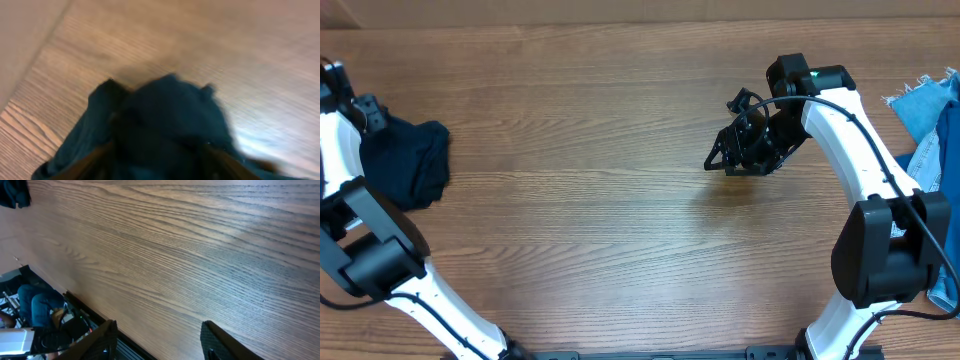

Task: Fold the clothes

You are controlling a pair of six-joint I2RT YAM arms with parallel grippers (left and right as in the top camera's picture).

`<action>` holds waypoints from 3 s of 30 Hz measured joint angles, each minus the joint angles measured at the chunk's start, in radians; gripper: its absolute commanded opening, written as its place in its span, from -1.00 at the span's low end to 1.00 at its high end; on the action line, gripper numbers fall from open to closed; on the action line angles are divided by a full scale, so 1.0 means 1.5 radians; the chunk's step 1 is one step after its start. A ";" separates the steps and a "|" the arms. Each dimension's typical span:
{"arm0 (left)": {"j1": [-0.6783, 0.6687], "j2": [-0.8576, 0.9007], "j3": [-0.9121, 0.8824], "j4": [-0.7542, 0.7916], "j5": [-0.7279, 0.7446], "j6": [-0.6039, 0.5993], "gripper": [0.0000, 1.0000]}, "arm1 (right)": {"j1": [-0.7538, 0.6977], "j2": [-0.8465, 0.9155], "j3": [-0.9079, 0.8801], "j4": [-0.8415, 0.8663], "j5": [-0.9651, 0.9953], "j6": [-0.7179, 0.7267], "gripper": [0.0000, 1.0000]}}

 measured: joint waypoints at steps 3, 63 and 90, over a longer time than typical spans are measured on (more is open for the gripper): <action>0.011 0.049 0.000 0.005 -0.003 0.000 0.45 | 0.000 0.000 0.000 -0.009 0.000 0.000 0.14; -0.339 -0.567 0.174 -0.756 0.096 -0.028 1.00 | -0.011 -0.707 0.083 0.079 0.360 0.069 1.00; -0.339 -0.567 0.174 -0.757 0.092 -0.028 1.00 | -0.059 -1.244 -0.752 0.422 0.419 0.062 1.00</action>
